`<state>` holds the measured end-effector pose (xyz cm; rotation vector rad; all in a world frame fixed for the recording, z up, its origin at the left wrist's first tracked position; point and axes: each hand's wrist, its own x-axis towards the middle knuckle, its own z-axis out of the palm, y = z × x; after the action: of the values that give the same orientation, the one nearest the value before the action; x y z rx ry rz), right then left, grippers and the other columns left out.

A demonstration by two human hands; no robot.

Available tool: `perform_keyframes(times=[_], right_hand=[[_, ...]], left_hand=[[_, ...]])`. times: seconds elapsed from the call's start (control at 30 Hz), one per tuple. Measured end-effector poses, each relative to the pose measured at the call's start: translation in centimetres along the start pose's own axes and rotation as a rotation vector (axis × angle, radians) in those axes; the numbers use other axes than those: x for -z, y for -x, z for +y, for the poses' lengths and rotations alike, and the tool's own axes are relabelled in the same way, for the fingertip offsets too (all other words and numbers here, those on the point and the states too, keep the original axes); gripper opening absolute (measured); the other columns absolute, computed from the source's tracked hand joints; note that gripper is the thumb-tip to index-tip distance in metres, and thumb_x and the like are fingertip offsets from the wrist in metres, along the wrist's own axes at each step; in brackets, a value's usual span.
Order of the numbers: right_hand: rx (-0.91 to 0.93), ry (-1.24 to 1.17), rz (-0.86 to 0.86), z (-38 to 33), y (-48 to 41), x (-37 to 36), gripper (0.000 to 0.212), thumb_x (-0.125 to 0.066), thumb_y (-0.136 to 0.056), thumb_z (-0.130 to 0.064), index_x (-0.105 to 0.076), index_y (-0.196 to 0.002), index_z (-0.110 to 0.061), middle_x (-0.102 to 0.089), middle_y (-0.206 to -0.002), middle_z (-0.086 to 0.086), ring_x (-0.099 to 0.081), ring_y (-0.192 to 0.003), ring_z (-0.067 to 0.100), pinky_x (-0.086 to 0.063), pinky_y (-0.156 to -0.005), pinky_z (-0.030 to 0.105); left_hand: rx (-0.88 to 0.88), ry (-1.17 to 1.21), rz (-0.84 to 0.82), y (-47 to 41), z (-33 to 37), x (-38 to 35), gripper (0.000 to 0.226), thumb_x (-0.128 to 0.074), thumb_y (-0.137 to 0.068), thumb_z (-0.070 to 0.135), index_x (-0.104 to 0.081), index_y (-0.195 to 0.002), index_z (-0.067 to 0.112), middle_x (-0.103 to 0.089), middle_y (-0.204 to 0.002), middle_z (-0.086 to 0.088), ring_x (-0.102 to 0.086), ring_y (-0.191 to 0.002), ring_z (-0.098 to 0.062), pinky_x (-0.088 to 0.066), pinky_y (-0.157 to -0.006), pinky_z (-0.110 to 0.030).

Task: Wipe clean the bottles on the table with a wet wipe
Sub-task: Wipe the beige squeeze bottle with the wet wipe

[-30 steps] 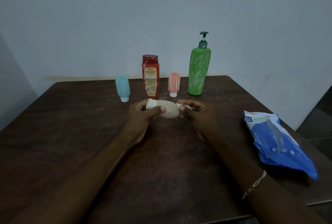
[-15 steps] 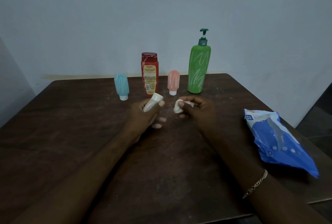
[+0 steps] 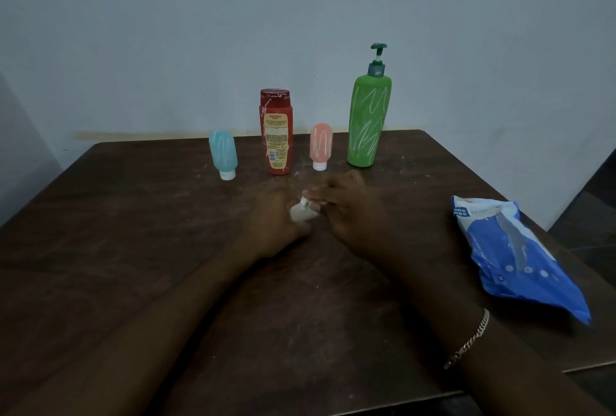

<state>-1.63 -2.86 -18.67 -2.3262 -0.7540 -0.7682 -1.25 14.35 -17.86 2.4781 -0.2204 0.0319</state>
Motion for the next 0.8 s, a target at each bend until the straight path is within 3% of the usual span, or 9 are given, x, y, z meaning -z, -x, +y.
perform_keyframes(times=[0.1,0.17,0.3,0.37,0.43,0.57,0.7,0.8], right_hand=[[-0.028,0.085,-0.044,-0.2,-0.3,0.2,0.025,-0.067,-0.089,-0.013,-0.073,-0.112,-0.018,-0.067,-0.104,0.001,-0.045,-0.094,0.019,-0.042,-0.077,0.032],[0.007,0.166,-0.053,-0.4,-0.3,0.3,0.027,-0.070,-0.086,-0.010,-0.073,-0.112,-0.016,-0.066,-0.102,0.005,-0.047,-0.092,0.024,-0.040,-0.075,0.034],[0.037,0.140,-0.081,-0.3,0.3,0.3,0.035,-0.070,-0.084,-0.008,-0.070,-0.118,-0.016,-0.060,-0.104,0.005,-0.043,-0.095,0.020,-0.035,-0.076,0.028],[0.052,0.119,-0.102,-0.2,0.5,0.1,0.038,-0.071,-0.082,-0.004,-0.069,-0.119,-0.014,-0.059,-0.103,0.005,-0.044,-0.095,0.018,-0.034,-0.077,0.026],[0.038,0.112,-0.094,-0.3,0.4,-0.1,0.039,-0.072,-0.080,-0.002,-0.070,-0.118,-0.012,-0.059,-0.102,0.006,-0.045,-0.095,0.018,-0.036,-0.076,0.027],[-0.015,0.124,-0.087,-0.4,0.3,0.1,0.032,-0.070,-0.086,-0.013,-0.070,-0.117,-0.015,-0.055,-0.105,0.003,-0.036,-0.098,0.012,-0.032,-0.077,0.026],[-0.168,0.044,-0.143,0.2,-0.1,0.2,0.023,-0.064,-0.091,-0.028,-0.072,-0.109,-0.017,-0.057,-0.098,0.000,-0.045,-0.092,0.014,-0.036,-0.074,0.028],[-0.366,-0.330,-0.193,0.9,-0.4,1.3,0.017,-0.066,-0.091,-0.023,-0.076,-0.104,-0.018,-0.071,-0.097,-0.008,-0.064,-0.091,0.007,-0.048,-0.079,0.025]], left_hand=[[-0.011,-0.063,-0.019,0.3,0.2,0.0,0.056,-0.079,-0.083,0.026,-0.056,-0.133,0.014,-0.063,-0.129,-0.007,-0.060,-0.113,-0.018,-0.050,-0.092,-0.030],[0.011,-0.058,-0.021,0.2,0.3,0.0,0.056,-0.079,-0.083,0.025,-0.056,-0.133,0.015,-0.064,-0.126,-0.006,-0.061,-0.109,-0.017,-0.050,-0.088,-0.028],[0.110,0.207,-0.066,-0.2,0.1,0.8,0.037,-0.078,-0.084,0.022,-0.063,-0.117,0.017,-0.072,-0.084,-0.002,-0.066,-0.065,-0.008,-0.055,-0.059,-0.025],[0.122,0.242,-0.099,-0.2,-0.1,1.2,0.031,-0.076,-0.086,0.022,-0.064,-0.114,0.017,-0.073,-0.075,-0.004,-0.063,-0.055,-0.008,-0.053,-0.052,-0.023],[0.109,0.200,-0.088,-0.1,-0.1,1.0,0.037,-0.077,-0.084,0.021,-0.062,-0.117,0.017,-0.073,-0.087,-0.003,-0.066,-0.064,-0.008,-0.055,-0.057,-0.024],[-0.031,-0.057,0.021,0.2,-0.1,0.6,0.056,-0.081,-0.080,0.027,-0.058,-0.130,0.020,-0.064,-0.127,-0.002,-0.061,-0.105,-0.012,-0.049,-0.085,-0.024],[-0.243,-0.387,-0.020,1.0,0.4,1.1,0.053,-0.070,-0.090,0.035,-0.053,-0.138,0.022,-0.063,-0.131,-0.003,-0.060,-0.115,-0.015,-0.045,-0.091,-0.025],[-0.317,-0.434,-0.049,1.4,0.6,1.4,0.050,-0.066,-0.092,0.037,-0.052,-0.138,0.024,-0.064,-0.129,-0.002,-0.060,-0.113,-0.014,-0.045,-0.092,-0.026]])
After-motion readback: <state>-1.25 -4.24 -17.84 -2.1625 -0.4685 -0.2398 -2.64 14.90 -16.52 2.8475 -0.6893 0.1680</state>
